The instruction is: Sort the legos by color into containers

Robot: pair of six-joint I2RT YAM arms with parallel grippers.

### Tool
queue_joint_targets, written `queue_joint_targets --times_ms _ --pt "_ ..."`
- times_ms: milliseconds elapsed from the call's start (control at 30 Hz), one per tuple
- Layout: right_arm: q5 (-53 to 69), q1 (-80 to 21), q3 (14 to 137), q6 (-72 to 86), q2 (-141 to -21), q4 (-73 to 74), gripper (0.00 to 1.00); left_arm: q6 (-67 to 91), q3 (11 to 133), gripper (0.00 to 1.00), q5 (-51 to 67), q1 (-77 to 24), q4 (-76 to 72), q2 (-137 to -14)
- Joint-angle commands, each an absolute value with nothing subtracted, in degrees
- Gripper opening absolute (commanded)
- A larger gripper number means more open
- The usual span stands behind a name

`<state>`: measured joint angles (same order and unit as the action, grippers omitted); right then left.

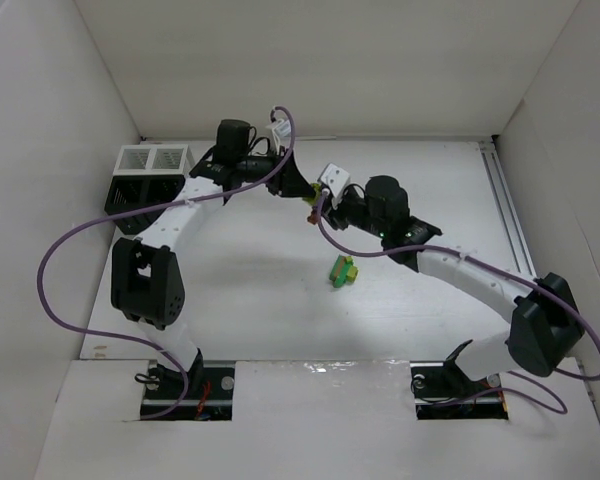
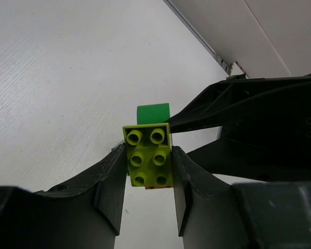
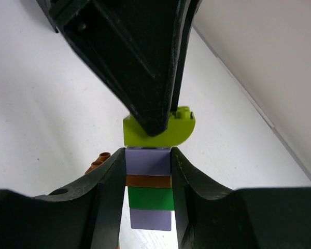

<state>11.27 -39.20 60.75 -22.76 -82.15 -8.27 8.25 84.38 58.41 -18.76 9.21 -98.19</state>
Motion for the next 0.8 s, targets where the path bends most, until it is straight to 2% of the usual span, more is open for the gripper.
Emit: queue_joint_targets --times_ms 0,200,333,600,767 --pt "11.6 -38.3 57.2 -23.4 -78.2 -10.5 0.00 9.3 88.5 0.00 58.5 -16.7 4.9 -95.7" --pt "11.6 -35.8 51.9 -23.4 -75.4 -10.0 0.00 9.9 90.2 0.00 55.9 -12.3 3.8 -93.8" --pt "11.6 -34.6 51.2 -23.4 -74.9 -9.3 0.00 9.9 90.8 0.00 49.4 -7.1 3.8 -92.0" --pt "12.1 -32.9 56.4 -19.9 -77.8 -7.6 0.00 0.6 94.2 0.00 19.8 4.3 9.7 -92.2" --pt "12.7 -32.3 59.1 -19.3 -78.9 -7.0 0.00 -3.1 96.4 0.00 10.4 5.1 11.2 -96.3"
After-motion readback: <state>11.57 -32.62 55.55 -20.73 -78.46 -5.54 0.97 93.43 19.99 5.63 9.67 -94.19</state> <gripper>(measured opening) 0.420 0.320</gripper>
